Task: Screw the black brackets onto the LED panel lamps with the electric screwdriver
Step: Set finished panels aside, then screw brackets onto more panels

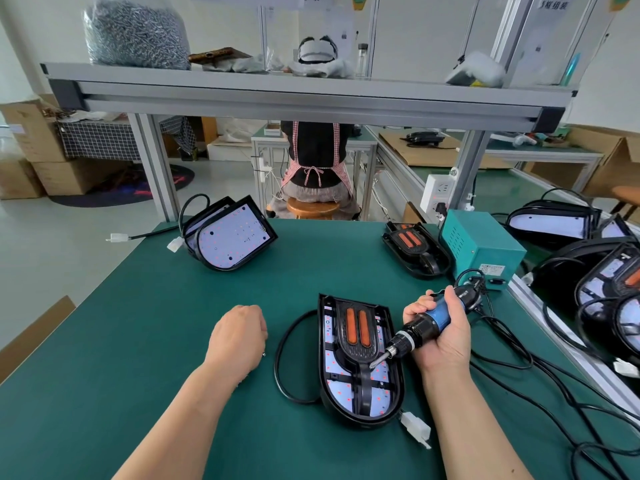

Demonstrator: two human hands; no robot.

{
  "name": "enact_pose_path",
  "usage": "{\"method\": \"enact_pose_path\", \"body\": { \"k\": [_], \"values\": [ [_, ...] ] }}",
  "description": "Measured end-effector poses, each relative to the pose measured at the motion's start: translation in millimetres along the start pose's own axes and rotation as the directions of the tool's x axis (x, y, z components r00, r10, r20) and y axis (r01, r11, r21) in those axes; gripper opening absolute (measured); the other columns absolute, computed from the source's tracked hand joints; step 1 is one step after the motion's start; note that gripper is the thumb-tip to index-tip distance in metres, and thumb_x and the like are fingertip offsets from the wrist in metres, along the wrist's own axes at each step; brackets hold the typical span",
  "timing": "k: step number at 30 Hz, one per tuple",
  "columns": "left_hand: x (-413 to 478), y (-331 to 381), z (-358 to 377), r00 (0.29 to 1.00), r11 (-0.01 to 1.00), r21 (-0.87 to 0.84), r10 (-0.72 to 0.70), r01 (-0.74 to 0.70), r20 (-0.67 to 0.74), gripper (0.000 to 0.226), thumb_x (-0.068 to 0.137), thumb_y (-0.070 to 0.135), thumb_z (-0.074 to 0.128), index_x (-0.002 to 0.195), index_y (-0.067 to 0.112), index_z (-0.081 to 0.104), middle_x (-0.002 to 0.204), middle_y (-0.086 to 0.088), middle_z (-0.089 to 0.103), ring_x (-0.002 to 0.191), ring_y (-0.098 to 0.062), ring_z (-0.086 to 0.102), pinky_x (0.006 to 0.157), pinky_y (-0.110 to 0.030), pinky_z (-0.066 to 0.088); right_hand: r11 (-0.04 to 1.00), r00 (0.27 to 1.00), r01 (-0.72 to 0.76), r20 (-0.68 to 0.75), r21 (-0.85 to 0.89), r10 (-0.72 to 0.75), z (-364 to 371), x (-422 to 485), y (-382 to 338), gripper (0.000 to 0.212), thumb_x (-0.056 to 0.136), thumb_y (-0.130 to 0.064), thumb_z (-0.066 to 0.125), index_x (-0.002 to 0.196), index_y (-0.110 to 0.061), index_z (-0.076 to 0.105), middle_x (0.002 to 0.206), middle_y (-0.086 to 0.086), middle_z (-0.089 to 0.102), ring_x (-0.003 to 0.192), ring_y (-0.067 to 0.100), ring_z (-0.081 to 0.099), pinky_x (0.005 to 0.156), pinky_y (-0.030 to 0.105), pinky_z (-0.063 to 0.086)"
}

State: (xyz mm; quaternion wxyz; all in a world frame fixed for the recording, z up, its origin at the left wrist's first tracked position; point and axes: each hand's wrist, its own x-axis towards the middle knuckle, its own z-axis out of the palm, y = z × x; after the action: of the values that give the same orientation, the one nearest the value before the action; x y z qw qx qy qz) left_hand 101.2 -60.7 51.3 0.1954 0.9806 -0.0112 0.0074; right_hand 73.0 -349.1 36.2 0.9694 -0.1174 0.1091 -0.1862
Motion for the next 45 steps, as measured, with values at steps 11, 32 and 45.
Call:
{"method": "enact_pose_path", "body": {
  "k": [11, 32, 45],
  "values": [
    [-18, 26, -14, 0.960, 0.970, -0.227, 0.019, -0.085, -0.278, 0.009, 0.098, 0.018, 0.054, 0.090, 0.015, 0.058, 0.089, 0.001, 0.063, 0.083, -0.026, 0.056, 0.077, -0.038, 0.043, 1.000, 0.999, -0.006, -0.038, 0.001, 0.007, 2, -1, 0, 0.019, 0.097, -0.023, 0.063, 0.092, -0.010, 0.050, 0.073, 0.000, 0.049, 0.053, 0.007, 0.049, 0.052, 0.018, 0.047],
    [-80, 112, 1, 0.958, 0.807, -0.542, 0.287, -0.234, 0.014, 0.025, 0.088, 0.007, 0.059, 0.083, 0.025, 0.075, 0.075, 0.009, 0.069, 0.070, -0.008, 0.062, 0.067, -0.020, 0.051, 0.988, 0.996, -0.064, -0.059, 0.139, 0.073, 4, 0, -6, 0.028, 0.097, -0.031, 0.064, 0.089, -0.009, 0.050, 0.066, -0.001, 0.049, 0.051, 0.008, 0.050, 0.054, 0.018, 0.047],
    [-83, 112, 5, 0.975, 0.790, -0.595, 0.218, -0.147, 0.048, 0.029, 0.087, 0.007, 0.062, 0.073, 0.032, 0.069, 0.068, 0.008, 0.066, 0.058, -0.004, 0.054, 0.063, -0.024, 0.051, 0.991, 0.996, -0.059, -0.056, 0.119, 0.066, 4, 1, -4, 0.029, 0.096, -0.033, 0.064, 0.087, -0.010, 0.050, 0.065, -0.002, 0.049, 0.051, 0.008, 0.050, 0.052, 0.017, 0.048]
  ]
}}
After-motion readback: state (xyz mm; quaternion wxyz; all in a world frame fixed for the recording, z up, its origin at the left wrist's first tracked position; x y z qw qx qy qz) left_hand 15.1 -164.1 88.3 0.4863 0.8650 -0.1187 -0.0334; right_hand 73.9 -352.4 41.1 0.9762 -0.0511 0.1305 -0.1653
